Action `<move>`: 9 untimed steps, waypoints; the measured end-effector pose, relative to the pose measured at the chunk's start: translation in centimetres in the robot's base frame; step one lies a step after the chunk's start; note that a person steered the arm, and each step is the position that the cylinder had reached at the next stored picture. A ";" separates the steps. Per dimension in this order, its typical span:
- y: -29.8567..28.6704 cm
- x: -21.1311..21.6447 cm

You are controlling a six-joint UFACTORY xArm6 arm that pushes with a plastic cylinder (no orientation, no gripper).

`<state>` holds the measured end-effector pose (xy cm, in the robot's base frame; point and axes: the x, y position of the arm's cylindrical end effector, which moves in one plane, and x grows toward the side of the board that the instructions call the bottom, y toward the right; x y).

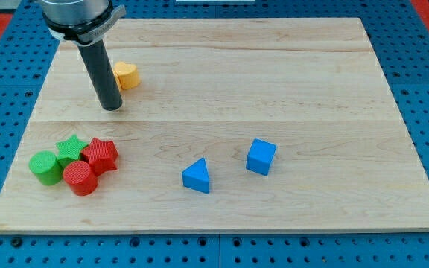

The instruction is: Point at the blue cube

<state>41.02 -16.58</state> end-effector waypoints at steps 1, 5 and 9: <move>0.0 0.0; 9.2 2.8; 20.8 4.3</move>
